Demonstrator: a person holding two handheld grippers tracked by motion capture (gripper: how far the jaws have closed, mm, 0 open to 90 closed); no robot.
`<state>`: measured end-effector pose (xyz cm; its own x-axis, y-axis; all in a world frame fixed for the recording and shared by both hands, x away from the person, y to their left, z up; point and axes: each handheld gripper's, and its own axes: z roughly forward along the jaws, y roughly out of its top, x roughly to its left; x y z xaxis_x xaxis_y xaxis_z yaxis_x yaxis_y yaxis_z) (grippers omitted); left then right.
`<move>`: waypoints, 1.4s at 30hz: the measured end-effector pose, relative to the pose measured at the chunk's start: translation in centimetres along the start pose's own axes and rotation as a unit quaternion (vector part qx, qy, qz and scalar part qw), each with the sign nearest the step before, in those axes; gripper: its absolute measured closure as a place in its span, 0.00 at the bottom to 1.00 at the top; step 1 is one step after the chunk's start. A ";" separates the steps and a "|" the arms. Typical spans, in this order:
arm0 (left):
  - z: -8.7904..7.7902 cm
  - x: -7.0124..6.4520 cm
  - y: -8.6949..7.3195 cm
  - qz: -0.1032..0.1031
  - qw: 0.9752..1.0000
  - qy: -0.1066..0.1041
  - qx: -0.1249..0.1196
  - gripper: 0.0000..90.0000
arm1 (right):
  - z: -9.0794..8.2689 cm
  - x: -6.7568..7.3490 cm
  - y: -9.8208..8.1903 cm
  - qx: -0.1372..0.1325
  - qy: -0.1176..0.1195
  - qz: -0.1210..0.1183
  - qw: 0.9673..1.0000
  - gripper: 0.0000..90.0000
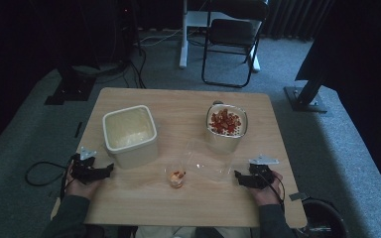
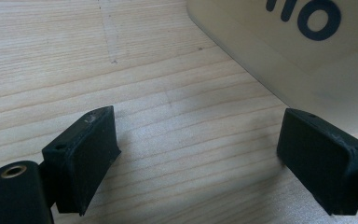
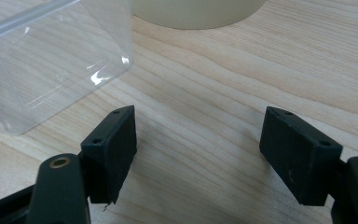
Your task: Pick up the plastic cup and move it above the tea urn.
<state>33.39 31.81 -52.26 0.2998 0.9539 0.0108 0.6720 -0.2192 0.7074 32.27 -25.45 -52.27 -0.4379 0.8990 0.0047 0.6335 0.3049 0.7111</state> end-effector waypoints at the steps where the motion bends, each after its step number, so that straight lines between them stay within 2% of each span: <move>1: 0.0 0.0 0.0 0.000 1.000 0.000 0.000 0.14 | 0.0 0.0 0.0 0.000 -0.002 0.002 1.000 0.32; 4: 0.0 0.0 0.0 0.000 1.000 0.001 -0.001 0.15 | -0.1 0.0 0.0 0.000 -0.010 0.010 1.000 0.38; 9: 0.0 -0.1 0.0 0.000 1.000 0.001 -0.001 0.15 | -0.5 0.3 0.2 0.000 -0.028 0.026 0.999 0.54; 10: 0.0 -0.1 0.0 0.000 1.000 0.001 -0.001 0.15 | -0.5 0.3 0.2 0.000 -0.028 0.026 0.999 0.54; 13: 0.0 0.0 0.0 0.000 1.000 0.001 -0.001 0.15 | -1.3 0.9 0.9 -0.012 -0.029 0.033 0.999 0.62; 18: 0.0 0.0 0.0 0.000 1.000 0.001 -0.001 0.15 | -2.3 1.8 2.0 -0.034 -0.030 0.052 0.998 0.64; 22: 0.0 0.0 0.0 0.000 1.000 0.001 -0.001 0.15 | -3.2 2.7 3.3 -0.063 -0.018 0.058 0.996 0.64; 27: 0.0 0.0 0.0 0.000 1.000 0.001 -0.001 0.15 | -3.3 3.7 4.6 -0.074 -0.012 0.061 0.995 0.65; 36: 0.0 0.0 0.0 0.000 1.000 0.001 -0.001 0.15 | -2.4 5.5 4.3 -0.028 -0.009 0.069 0.997 0.66; 38: 0.0 0.0 0.0 0.000 1.000 0.001 -0.001 0.15 | -2.1 5.6 4.3 -0.026 -0.011 0.071 0.997 0.71; 42: 0.0 0.0 0.0 0.000 1.000 0.001 -0.001 0.15 | -2.2 5.5 4.6 -0.023 -0.050 0.065 0.996 0.79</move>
<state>33.34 31.77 -52.25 0.2981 0.9545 0.0113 0.6706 -0.2179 0.7091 31.36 -19.81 -47.41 -0.2872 0.9573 0.0314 0.6498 0.1706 0.7407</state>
